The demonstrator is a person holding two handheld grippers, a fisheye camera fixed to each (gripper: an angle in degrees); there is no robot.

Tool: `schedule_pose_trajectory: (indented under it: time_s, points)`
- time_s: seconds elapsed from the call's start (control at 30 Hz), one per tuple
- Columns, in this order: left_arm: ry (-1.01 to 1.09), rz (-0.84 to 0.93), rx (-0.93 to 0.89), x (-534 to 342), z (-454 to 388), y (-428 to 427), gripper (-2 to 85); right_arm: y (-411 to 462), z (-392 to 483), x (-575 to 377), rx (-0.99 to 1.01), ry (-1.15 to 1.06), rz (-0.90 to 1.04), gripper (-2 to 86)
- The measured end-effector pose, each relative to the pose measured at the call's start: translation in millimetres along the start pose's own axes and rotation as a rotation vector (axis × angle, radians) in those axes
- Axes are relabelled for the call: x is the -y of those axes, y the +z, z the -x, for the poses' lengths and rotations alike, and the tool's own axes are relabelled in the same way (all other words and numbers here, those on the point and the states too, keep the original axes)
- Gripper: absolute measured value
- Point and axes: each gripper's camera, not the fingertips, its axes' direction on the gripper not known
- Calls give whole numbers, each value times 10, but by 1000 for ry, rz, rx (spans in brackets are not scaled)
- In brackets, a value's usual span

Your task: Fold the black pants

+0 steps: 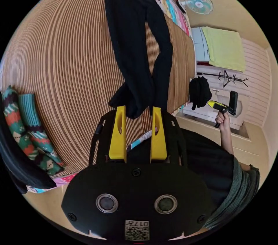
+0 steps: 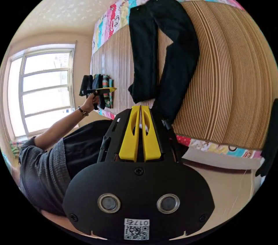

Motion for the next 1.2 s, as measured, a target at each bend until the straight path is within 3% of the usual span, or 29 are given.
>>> schedule_pose_trajectory:
  time_s: [0.2,0.47,0.67,0.8,0.9,0.97,1.03,1.1,1.17,1.2]
  points:
    - [150,217,130,199,-59,296,128,4,-839,-768,393,249,-157,4]
    - [221,233,161,691,37,-48,119,171,-1387,-1695,675,427,-337,4]
    - [78,279,158,952,350,-106,105,528,-1567,-2120,690,511,-277,4]
    - [-139,337,131,1060,686,-135,79,575,-1696,-2277,766,517,-302,4]
    - [-202,356,-55,1041,864,-251,42,530,-1815,-2366,816,527,-358,5]
    - [-144,306,-312,1009,911,-384,34,520,-1905,-2377,854,522,-384,5]
    - [-83,220,-760,916,1046,-606,28,512,-2001,-2384,876,537,-407,5]
    - [-72,150,-985,789,1202,-772,26,472,-2095,-2364,849,551,-419,6]
    - [-105,109,-1011,617,1405,-906,26,450,-2139,-2298,790,554,-380,7]
    - [-174,111,-898,484,1569,-962,26,443,-2159,-2232,734,552,-336,9]
